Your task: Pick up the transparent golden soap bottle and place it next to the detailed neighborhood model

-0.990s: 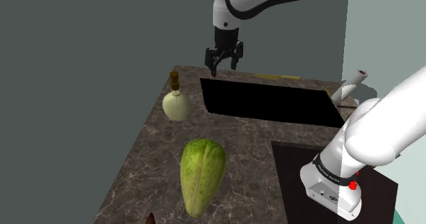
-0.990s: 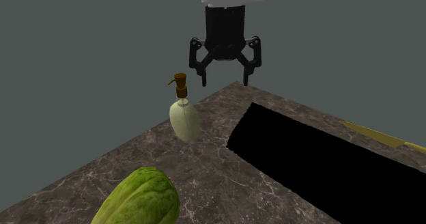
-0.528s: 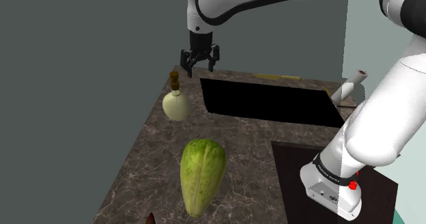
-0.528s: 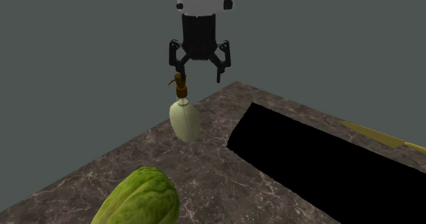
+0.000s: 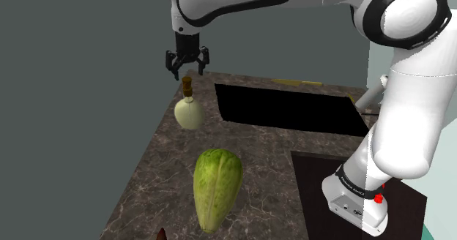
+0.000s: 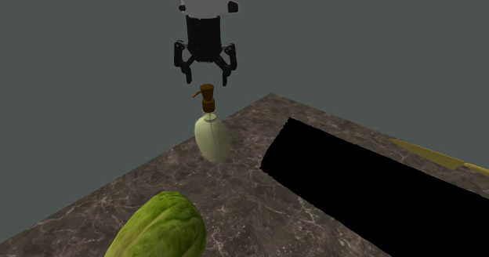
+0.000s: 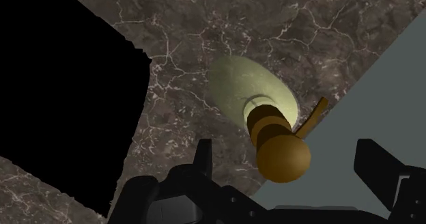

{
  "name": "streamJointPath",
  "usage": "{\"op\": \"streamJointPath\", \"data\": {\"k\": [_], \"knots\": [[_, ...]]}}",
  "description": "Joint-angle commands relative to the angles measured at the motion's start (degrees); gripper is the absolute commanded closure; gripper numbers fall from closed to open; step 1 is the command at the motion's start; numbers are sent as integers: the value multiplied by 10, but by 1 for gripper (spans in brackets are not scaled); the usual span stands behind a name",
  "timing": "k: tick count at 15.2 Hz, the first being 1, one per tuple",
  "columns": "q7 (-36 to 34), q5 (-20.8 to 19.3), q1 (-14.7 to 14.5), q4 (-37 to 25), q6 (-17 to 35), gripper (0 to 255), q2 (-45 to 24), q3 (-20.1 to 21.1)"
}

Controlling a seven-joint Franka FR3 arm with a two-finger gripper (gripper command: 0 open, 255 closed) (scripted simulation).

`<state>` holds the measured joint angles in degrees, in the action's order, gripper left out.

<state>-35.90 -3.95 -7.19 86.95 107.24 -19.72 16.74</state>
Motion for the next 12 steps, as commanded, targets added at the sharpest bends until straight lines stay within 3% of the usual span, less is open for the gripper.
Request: {"op": "streamJointPath", "data": {"k": [1, 7, 12], "knots": [[-3, -3, -3, -10, 5, 0, -14, -1], [-6, -7, -3, 26, 51, 0, -24, -2], [-6, -7, -3, 26, 51, 0, -24, -2]]}}
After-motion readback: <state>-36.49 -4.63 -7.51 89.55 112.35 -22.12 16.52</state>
